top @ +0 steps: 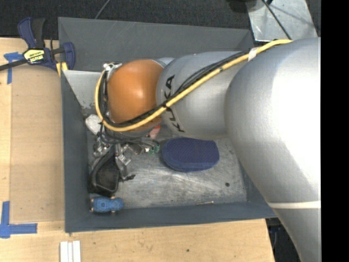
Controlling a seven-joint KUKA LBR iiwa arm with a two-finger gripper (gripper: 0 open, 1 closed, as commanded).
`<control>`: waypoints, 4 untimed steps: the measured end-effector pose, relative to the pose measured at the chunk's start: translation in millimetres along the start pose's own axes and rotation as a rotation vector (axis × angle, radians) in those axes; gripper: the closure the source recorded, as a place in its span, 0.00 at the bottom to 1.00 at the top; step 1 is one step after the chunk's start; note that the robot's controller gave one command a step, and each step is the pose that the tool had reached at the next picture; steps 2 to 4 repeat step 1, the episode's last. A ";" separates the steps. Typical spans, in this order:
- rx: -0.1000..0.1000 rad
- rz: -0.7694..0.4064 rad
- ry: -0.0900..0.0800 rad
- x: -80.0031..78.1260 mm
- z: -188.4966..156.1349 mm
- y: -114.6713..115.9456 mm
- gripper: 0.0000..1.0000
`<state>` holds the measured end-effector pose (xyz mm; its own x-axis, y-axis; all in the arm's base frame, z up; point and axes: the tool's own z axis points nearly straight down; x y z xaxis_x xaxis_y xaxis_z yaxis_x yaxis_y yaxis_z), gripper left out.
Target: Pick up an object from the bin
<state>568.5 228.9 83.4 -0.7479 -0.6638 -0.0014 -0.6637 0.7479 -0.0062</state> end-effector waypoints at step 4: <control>-0.003 -0.048 -0.003 18.0 -160.8 -9.3 1.00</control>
Offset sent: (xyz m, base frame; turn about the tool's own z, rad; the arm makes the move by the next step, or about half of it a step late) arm -0.0089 -0.0172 0.1585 -0.0506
